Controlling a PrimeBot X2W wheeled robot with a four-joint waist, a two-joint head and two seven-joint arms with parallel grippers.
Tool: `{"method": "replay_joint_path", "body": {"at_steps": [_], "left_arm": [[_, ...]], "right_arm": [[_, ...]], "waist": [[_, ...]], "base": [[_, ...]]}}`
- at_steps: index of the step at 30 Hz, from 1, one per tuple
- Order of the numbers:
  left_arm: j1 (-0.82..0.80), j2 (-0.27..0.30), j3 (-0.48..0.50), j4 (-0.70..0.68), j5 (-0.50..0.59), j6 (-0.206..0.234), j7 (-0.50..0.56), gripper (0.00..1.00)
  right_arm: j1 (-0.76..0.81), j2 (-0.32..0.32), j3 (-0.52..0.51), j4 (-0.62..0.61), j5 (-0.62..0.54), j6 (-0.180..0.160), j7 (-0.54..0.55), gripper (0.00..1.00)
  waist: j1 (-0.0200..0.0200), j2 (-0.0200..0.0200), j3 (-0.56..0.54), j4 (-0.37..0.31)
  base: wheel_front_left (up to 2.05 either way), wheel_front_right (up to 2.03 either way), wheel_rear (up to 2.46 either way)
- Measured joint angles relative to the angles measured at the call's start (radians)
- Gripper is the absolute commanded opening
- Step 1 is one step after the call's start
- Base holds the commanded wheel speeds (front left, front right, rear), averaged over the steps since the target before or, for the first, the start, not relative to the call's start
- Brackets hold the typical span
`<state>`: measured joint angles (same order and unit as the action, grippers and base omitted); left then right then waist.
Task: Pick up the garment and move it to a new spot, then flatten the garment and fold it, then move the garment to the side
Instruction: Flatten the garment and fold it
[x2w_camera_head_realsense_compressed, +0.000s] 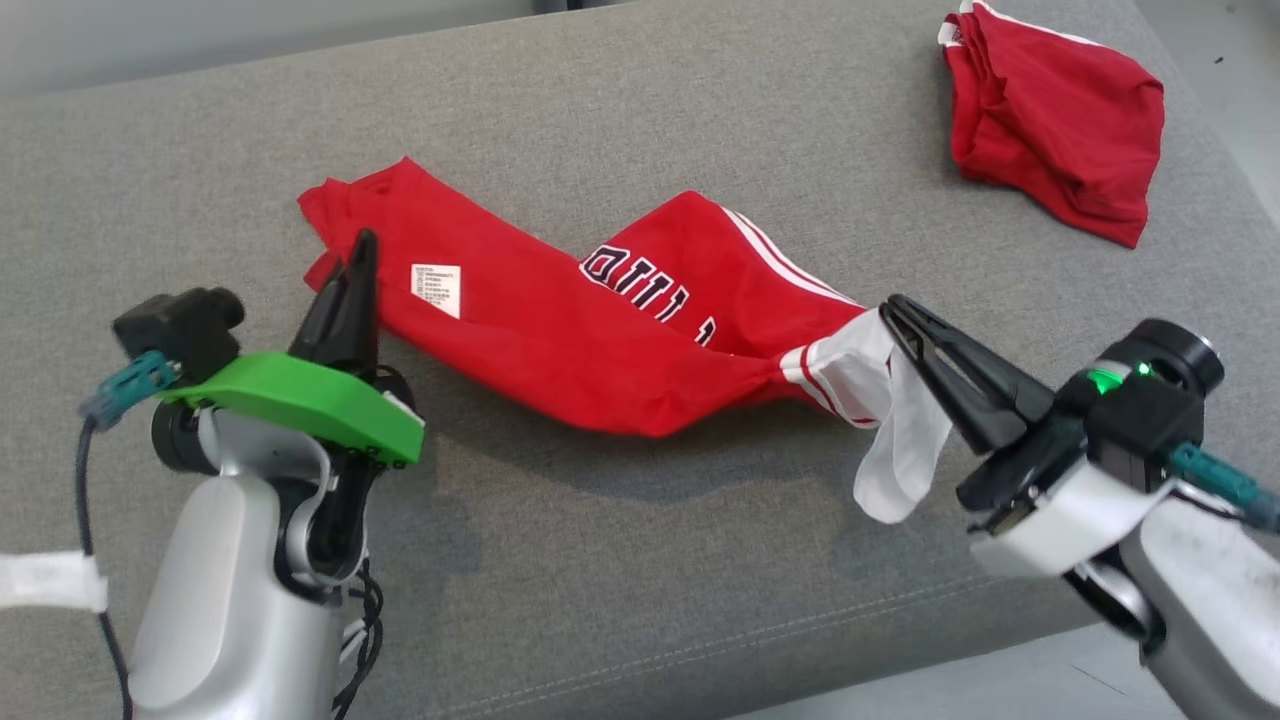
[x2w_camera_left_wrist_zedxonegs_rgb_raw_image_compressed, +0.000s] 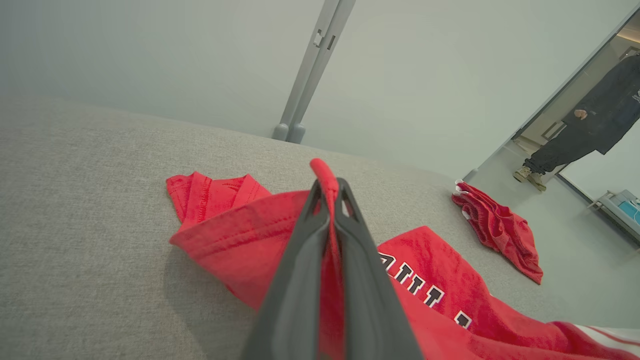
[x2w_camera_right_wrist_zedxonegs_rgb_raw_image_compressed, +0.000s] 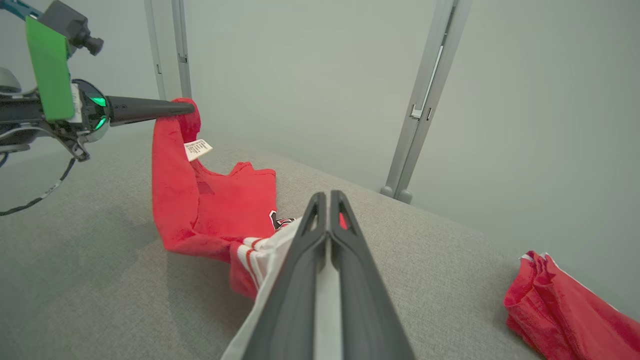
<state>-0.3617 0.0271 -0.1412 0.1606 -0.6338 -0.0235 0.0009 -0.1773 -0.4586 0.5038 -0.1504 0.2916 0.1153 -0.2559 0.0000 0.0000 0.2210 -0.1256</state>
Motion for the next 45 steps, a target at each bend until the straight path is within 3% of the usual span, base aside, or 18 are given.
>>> {"method": "replay_joint_path", "body": {"at_steps": [4,10,13,15,18,21,24,29,32,39,45], "left_arm": [[-0.096,-0.002,-0.055,0.064,0.036,-0.010,0.076,0.00],[-0.440,0.032,-0.059,0.179,0.151,0.068,0.168,0.00],[-0.637,0.010,-0.024,0.149,0.159,0.088,0.109,0.00],[-0.767,-0.013,0.011,0.091,0.125,0.089,0.040,0.00],[-0.850,-0.013,0.042,0.044,0.047,0.065,-0.019,0.00],[-0.774,-0.008,0.007,0.062,0.039,0.024,-0.036,0.00],[-0.590,-0.012,-0.044,0.101,0.031,-0.007,-0.038,0.00],[-0.219,-0.009,-0.078,0.171,0.029,-0.013,-0.077,0.00],[-0.061,-0.003,-0.081,0.199,0.033,-0.011,-0.113,0.00],[0.083,0.002,-0.026,0.219,0.019,-0.003,-0.230,0.00],[0.148,0.005,-0.039,0.222,0.066,-0.003,-0.244,0.00]], "right_arm": [[-0.171,-0.019,0.022,0.120,0.024,0.016,0.040,0.00],[-0.600,-0.006,-0.034,0.304,0.057,0.016,0.206,0.00],[-0.822,0.009,-0.139,0.321,0.031,0.008,0.201,0.00],[-0.949,0.024,-0.204,0.297,0.004,-0.030,0.143,0.00],[-1.037,0.028,-0.191,0.290,-0.037,-0.028,0.064,0.00],[-0.962,0.042,-0.091,0.329,-0.042,-0.004,0.035,0.00],[-0.754,0.067,0.001,0.376,-0.021,0.003,0.028,0.00],[-0.373,0.080,0.097,0.425,0.085,0.008,0.028,0.00],[-0.227,0.091,0.115,0.429,0.123,0.008,0.026,0.00],[-0.121,0.140,0.090,0.417,0.150,0.008,0.008,0.00],[-0.085,0.141,0.095,0.412,0.144,0.008,0.008,0.00]], "waist": [[0.0000,0.0000,0.013,0.005],[0.0000,0.0000,0.043,0.011],[0.0001,0.0000,0.058,0.017],[0.0000,0.0000,0.064,0.025],[0.0000,0.0000,0.069,0.038],[0.0000,0.0000,0.068,0.047],[0.0000,0.0000,0.061,0.055],[0.0000,0.0000,0.054,0.077],[0.0000,0.0000,0.051,0.090],[0.0000,0.0000,0.027,0.092],[0.0000,0.0000,0.004,0.063]], "base": [[0.00,0.00,0.00],[0.00,0.00,0.00],[0.00,0.00,0.00],[0.00,0.00,0.00],[0.00,0.00,0.00],[0.00,0.00,0.00],[0.00,0.00,0.00],[0.00,0.00,0.00],[0.00,0.00,0.00],[0.00,0.00,0.00],[0.00,0.00,0.00]]}}
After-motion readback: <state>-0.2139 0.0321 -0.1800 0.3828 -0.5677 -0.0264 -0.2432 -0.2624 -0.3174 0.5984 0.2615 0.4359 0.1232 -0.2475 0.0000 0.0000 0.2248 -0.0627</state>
